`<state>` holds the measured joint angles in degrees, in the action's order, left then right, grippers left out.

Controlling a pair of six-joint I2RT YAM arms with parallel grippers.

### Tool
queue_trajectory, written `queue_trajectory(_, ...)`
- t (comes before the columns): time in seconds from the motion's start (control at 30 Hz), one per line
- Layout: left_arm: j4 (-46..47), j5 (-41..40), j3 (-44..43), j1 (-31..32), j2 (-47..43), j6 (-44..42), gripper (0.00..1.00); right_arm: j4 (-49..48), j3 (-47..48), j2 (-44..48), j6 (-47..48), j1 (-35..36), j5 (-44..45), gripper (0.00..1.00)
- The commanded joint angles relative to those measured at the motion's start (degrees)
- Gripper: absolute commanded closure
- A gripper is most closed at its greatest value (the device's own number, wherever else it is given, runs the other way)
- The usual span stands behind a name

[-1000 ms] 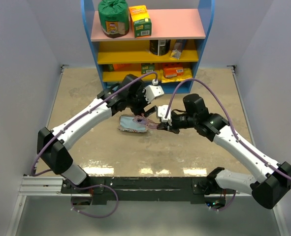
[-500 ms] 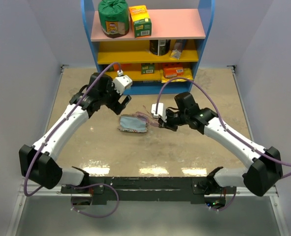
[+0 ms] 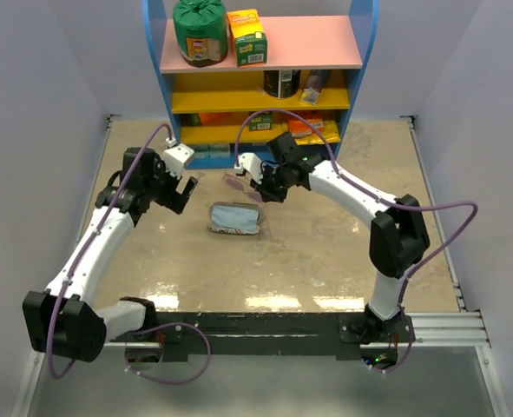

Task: Organize the sunglasses
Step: Place the sunglasses in the sunglasses case.

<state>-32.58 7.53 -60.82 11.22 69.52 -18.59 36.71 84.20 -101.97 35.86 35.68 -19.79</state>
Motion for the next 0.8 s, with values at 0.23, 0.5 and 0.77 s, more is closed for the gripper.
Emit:
queue_trajectory(0.23, 6.5, 5.0, 11.3, -5.8, -9.9, -0.3, 0.0, 10.7, 16.4, -9.6, -0.1, 4.0, 3.2, 1.0)
queue_trajectory(0.5, 7.3, 12.1, 14.8, -6.8, -15.4, -2.6, 0.0, 10.1, 18.2, -9.4, -0.4, 4.1, 3.3, 1.0)
queue_trajectory(0.77, 7.7, 15.0, 16.0, -7.9, -17.4, -3.2, 0.0, 8.3, 17.1, -8.2, -1.1, 4.6, 3.8, 1.0)
